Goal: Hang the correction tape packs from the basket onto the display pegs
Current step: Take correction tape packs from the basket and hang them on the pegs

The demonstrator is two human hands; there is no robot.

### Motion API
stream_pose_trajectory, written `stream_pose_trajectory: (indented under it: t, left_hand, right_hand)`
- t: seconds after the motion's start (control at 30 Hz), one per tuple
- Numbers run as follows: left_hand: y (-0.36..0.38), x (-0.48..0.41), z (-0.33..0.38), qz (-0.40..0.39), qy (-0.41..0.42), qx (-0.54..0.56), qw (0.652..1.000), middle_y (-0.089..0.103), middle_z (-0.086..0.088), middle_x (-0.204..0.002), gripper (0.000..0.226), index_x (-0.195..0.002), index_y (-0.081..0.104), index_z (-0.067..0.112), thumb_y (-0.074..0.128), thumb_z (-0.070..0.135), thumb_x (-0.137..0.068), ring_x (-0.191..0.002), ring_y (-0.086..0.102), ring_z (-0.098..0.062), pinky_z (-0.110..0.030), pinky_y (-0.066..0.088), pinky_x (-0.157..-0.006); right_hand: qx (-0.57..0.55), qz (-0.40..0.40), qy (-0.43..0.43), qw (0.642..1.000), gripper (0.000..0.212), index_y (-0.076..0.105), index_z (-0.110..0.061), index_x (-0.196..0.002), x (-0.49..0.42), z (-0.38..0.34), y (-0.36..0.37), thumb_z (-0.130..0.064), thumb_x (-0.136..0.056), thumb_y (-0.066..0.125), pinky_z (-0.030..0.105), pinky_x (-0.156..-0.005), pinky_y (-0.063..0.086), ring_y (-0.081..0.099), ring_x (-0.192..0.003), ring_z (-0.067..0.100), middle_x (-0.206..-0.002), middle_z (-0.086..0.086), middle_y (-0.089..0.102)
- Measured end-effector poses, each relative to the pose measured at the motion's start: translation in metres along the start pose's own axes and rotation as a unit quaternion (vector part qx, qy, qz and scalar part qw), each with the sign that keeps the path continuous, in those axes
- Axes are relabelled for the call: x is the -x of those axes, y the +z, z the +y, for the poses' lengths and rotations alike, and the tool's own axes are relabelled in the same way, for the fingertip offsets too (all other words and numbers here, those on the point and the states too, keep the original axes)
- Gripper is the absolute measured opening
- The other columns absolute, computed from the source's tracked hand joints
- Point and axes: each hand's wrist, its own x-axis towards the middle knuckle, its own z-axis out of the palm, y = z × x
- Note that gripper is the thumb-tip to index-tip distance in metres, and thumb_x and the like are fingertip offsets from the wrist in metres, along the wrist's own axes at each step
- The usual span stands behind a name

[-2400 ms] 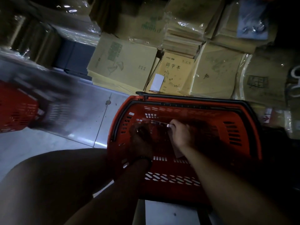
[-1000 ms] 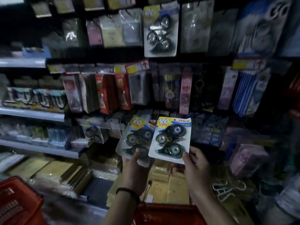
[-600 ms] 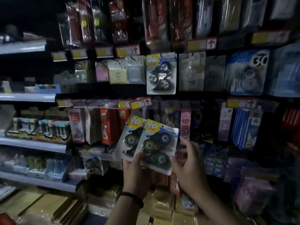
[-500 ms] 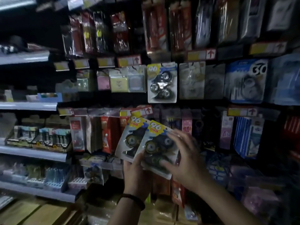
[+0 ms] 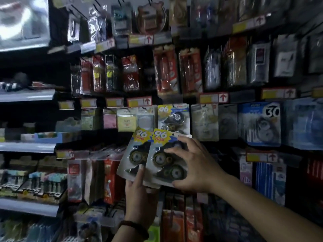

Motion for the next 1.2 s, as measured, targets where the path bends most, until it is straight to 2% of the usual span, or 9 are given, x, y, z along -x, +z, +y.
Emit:
stream_pose_trajectory:
  t: [0.07, 0.1, 0.2, 0.3, 0.5, 0.7, 1.0, 1.13, 1.2]
  left_hand:
    - [0.002, -0.013, 0.010, 0.016, 0.026, 0.018, 0.999, 0.071, -0.012, -0.129, 0.039, -0.145, 0.056, 0.016, 0.058, 0.024, -0.106, -0.089, 0.078, -0.025, -0.041, 0.066, -0.067]
    - [0.002, -0.020, 0.016, 0.034, 0.053, 0.016, 0.998, 0.072, -0.009, -0.129, 0.037, -0.143, 0.057, 0.020, 0.059, 0.022, -0.106, -0.092, 0.078, -0.023, -0.038, 0.065, -0.069]
    - [0.006, -0.036, 0.032, 0.081, 0.153, -0.026, 0.985, 0.073, -0.004, -0.130, 0.031, -0.131, 0.064, 0.028, 0.064, 0.016, -0.103, -0.119, 0.071, -0.025, -0.046, 0.056, -0.103]
    - [0.011, -0.044, 0.040, 0.103, 0.181, -0.062, 0.976, 0.075, -0.004, -0.120, 0.032, -0.130, 0.067, 0.019, 0.071, 0.015, -0.099, -0.111, 0.071, -0.022, -0.044, 0.053, -0.106]
    - [0.015, -0.060, 0.046, 0.091, 0.146, -0.062, 0.983, 0.080, -0.001, -0.114, 0.026, -0.118, 0.073, 0.022, 0.080, 0.023, -0.092, -0.111, 0.075, -0.025, -0.056, 0.055, -0.105]
    - [0.024, -0.066, 0.047, 0.051, 0.126, -0.018, 0.991, 0.078, 0.002, -0.114, 0.031, -0.127, 0.068, 0.024, 0.074, 0.019, -0.096, -0.106, 0.076, -0.017, -0.037, 0.062, -0.086]
    - [0.029, -0.071, 0.036, 0.039, 0.087, -0.015, 0.995, 0.080, -0.005, -0.115, 0.031, -0.123, 0.070, 0.020, 0.077, 0.016, -0.093, -0.107, 0.077, -0.028, -0.047, 0.062, -0.089]
    - [0.033, -0.067, 0.032, 0.033, 0.069, -0.017, 0.997, 0.080, -0.006, -0.112, 0.030, -0.120, 0.069, 0.021, 0.077, 0.015, -0.092, -0.104, 0.078, -0.029, -0.046, 0.064, -0.084]
    - [0.036, -0.066, 0.028, 0.030, 0.059, -0.017, 0.998, 0.079, -0.007, -0.115, 0.033, -0.123, 0.068, 0.020, 0.078, 0.014, -0.091, -0.104, 0.078, -0.029, -0.043, 0.065, -0.079]
  right_hand:
    - [0.044, 0.019, -0.006, 0.999, 0.097, 0.041, -0.053, -0.151, -0.013, 0.006, -0.006, -0.064, -0.062, 0.078, 0.041, -0.123, 0.026, 0.014, -0.153, 0.022, -0.164, 0.000, 0.019]
    - [0.069, 0.023, -0.006, 0.997, 0.097, 0.041, -0.051, -0.152, -0.019, 0.010, -0.008, -0.065, -0.063, 0.076, 0.043, -0.123, 0.025, 0.014, -0.152, 0.024, -0.164, 0.002, 0.020]
    - [0.163, 0.023, -0.013, 0.986, 0.096, 0.043, -0.045, -0.153, -0.040, 0.022, -0.009, -0.065, -0.064, 0.072, 0.051, -0.123, 0.027, 0.017, -0.153, 0.032, -0.166, 0.008, 0.022]
    - [0.226, 0.043, -0.025, 0.973, 0.096, 0.051, -0.039, -0.149, -0.060, 0.035, -0.005, -0.062, -0.060, 0.078, 0.058, -0.116, 0.038, 0.027, -0.148, 0.037, -0.162, 0.015, 0.030]
    - [0.271, 0.045, -0.020, 0.961, 0.100, 0.052, -0.035, -0.151, -0.097, 0.044, -0.002, -0.046, -0.059, 0.089, 0.060, -0.115, 0.040, 0.028, -0.151, 0.044, -0.166, 0.021, 0.027]
    - [0.300, 0.034, 0.018, 0.953, 0.100, 0.028, -0.037, -0.162, -0.118, 0.044, -0.007, -0.048, -0.077, 0.080, 0.058, -0.125, 0.022, 0.005, -0.157, 0.041, -0.172, 0.018, 0.002]
    - [0.300, 0.025, 0.025, 0.953, 0.102, 0.027, -0.043, -0.161, -0.123, 0.049, -0.007, -0.055, -0.075, 0.080, 0.056, -0.124, 0.023, 0.007, -0.157, 0.036, -0.171, 0.014, 0.007]
    - [0.288, 0.017, 0.026, 0.957, 0.098, 0.024, -0.038, -0.162, -0.118, 0.046, -0.005, -0.045, -0.080, 0.077, 0.058, -0.126, 0.018, 0.001, -0.159, 0.040, -0.173, 0.018, -0.002]
    - [0.261, 0.048, 0.011, 0.964, 0.090, 0.033, -0.030, -0.161, -0.111, 0.043, -0.002, -0.048, -0.081, 0.071, 0.060, -0.126, 0.022, 0.006, -0.159, 0.040, -0.172, 0.020, 0.005]
